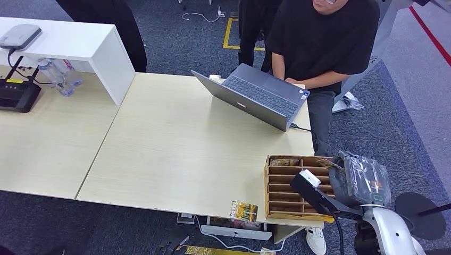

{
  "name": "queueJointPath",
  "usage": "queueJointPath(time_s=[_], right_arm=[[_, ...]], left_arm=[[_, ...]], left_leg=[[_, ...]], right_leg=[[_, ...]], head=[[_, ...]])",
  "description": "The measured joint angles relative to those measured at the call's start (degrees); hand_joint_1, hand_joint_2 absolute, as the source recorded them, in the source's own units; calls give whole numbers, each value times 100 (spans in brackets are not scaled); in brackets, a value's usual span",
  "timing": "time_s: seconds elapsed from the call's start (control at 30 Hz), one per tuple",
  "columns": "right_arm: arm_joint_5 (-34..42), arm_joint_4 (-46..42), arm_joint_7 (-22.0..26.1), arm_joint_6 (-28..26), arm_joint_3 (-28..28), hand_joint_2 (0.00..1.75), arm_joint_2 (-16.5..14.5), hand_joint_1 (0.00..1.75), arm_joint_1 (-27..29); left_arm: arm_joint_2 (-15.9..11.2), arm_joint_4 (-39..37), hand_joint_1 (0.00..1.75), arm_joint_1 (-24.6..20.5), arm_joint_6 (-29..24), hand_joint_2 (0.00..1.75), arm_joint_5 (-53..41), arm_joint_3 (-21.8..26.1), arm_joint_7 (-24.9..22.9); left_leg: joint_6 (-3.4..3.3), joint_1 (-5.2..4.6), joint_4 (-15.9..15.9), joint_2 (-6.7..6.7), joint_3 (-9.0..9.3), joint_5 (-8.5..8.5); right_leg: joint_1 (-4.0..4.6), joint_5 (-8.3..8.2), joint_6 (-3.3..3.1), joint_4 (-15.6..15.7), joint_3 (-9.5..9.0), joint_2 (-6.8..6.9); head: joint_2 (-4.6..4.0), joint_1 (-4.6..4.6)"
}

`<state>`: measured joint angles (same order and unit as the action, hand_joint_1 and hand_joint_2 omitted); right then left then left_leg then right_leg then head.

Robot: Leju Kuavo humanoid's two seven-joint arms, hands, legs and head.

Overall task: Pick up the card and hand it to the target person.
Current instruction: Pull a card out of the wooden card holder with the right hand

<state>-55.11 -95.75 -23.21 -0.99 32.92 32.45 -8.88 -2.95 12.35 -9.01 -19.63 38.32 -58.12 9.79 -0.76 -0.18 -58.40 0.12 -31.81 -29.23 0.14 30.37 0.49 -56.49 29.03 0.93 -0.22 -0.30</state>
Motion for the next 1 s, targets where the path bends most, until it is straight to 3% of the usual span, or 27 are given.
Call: queueJointPath(time_s=[1.0], right_arm=[[199,-199,0,174,-165,175,250,137,-853]], left_arm=[[6,0,0,-101,57,0,-142,0,-112]], left_leg=[[-1,0,-1,0,1,1]], right_leg=[[0,-4,0,0,0,-5]], head=[[0,1]])
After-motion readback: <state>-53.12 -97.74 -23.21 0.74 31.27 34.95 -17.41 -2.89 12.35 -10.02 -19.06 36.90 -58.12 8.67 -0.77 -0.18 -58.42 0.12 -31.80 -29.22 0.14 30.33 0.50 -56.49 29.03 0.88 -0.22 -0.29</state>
